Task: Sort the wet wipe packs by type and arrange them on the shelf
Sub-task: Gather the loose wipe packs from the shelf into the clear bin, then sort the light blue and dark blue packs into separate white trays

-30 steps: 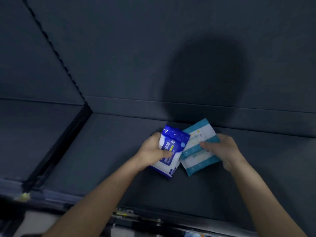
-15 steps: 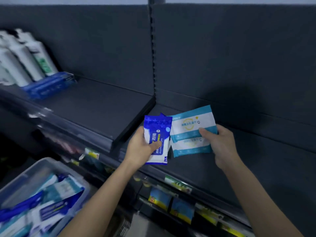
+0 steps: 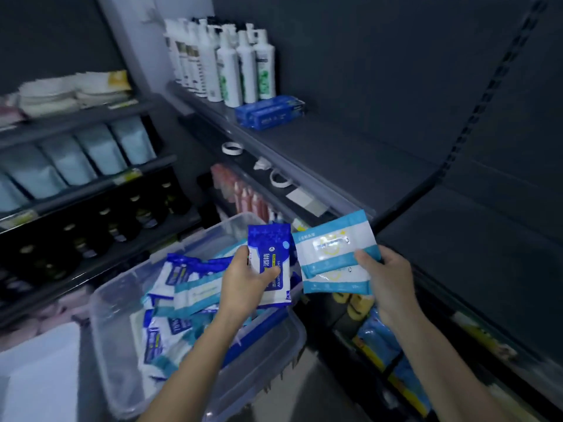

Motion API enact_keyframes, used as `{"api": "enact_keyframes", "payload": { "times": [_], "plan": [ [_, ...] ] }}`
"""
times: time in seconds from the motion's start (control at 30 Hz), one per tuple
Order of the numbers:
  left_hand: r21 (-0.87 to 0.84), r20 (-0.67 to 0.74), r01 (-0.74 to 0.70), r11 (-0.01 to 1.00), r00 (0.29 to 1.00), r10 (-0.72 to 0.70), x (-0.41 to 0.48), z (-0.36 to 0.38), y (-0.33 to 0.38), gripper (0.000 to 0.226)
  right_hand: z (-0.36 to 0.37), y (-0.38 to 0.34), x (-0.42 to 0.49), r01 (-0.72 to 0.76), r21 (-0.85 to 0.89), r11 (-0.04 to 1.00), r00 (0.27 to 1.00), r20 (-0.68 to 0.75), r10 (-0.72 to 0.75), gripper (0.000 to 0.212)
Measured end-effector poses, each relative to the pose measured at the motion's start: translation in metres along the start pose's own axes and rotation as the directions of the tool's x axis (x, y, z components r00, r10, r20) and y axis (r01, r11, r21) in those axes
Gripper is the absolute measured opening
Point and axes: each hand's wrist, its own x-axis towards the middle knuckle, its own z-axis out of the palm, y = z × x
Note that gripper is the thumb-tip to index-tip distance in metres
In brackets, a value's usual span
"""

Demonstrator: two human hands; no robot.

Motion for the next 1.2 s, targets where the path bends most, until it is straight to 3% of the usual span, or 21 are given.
{"api": "enact_keyframes", "payload": {
  "times": [0.33, 0.67, 0.8, 0.9, 1.0, 1.07, 1.2],
  "plan": [
    [-0.119, -0.343, 0.184, 0.976, 0.915, -0.214, -0.017, -0.111, -0.084, 0.027, 0.122, 0.044, -0.013, 0.005, -0.104, 0.995, 0.969, 0.247, 0.021, 0.017],
    [-0.206, -0.492, 0.266, 0.942, 0.803, -0.335, -0.009, -0.138, -0.104, 0.022, 0.190, 0.064, 0.034, -0.122, -0.226, 0.967, 0.905, 0.375, 0.201, 0.015],
    [-0.209, -0.486, 0.299, 0.931, 0.795, -0.365, 0.016, -0.131, -0.105, 0.021, 0.202, 0.068, 0.064, 0.171, -0.499, 0.849, 0.882, 0.462, 0.093, 0.016],
    [-0.194, -0.493, 0.344, 0.919, 0.776, -0.394, 0.026, -0.125, -0.111, 0.021, 0.203, 0.065, 0.076, 0.394, -0.648, 0.652, 0.833, 0.551, 0.046, 0.031],
    [-0.240, -0.510, 0.377, 0.894, 0.735, -0.447, 0.028, -0.123, -0.118, 0.017, 0.205, 0.065, 0.081, 0.581, -0.656, 0.482, 0.748, 0.663, 0.001, 0.042],
    [-0.345, -0.510, 0.370, 0.863, 0.698, -0.503, 0.027, -0.125, -0.120, 0.014, 0.209, 0.067, 0.078, 0.660, -0.602, 0.449, 0.669, 0.743, 0.013, 0.043],
    [-0.593, -0.433, 0.294, 0.750, 0.668, -0.604, 0.021, -0.132, -0.124, 0.014, 0.224, 0.068, 0.059, 0.694, -0.500, 0.518, 0.572, 0.820, 0.023, 0.040]
  ]
}}
